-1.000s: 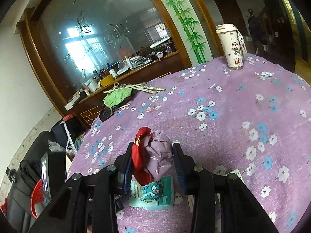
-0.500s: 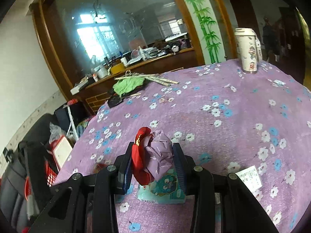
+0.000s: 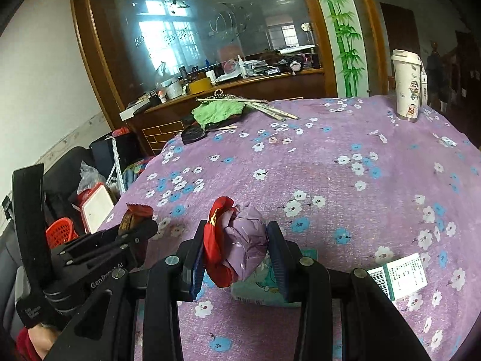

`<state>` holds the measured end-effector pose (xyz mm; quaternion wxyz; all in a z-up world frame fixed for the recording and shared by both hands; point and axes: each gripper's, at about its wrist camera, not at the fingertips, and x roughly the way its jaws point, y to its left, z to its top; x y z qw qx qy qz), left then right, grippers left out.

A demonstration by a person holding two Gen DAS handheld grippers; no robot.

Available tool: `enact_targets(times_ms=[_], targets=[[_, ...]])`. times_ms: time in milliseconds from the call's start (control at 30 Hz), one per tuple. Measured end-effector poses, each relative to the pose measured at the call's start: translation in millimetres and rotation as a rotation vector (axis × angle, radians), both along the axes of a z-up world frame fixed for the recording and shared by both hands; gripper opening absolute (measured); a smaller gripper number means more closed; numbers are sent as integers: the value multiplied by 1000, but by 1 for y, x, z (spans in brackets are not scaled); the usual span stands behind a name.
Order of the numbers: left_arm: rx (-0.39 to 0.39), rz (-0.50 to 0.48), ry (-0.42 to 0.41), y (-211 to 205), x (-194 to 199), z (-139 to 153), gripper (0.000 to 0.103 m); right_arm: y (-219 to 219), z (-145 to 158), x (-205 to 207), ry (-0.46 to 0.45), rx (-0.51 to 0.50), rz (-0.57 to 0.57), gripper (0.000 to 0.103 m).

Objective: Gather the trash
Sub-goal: 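Carry the candy wrapper and red-pink bundle to the wastebasket and release both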

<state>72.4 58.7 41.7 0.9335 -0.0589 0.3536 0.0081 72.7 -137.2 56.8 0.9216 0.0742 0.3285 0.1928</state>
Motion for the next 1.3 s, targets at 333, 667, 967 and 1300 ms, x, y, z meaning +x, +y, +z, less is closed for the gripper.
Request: enact_targets(times_ms=[333, 667, 967, 1300], targets=[[19, 5, -5, -3, -2, 1, 31, 1, 0, 0, 0, -5, 1, 41], [26, 4, -8, -3, -3, 2, 31, -2, 0, 1, 1, -2, -6, 41], [43, 7, -34, -9, -19, 22, 31, -15, 4, 7, 20, 43, -45, 41], [76, 41, -92, 21, -73, 56, 31, 7, 32, -19, 8, 82, 10, 41]])
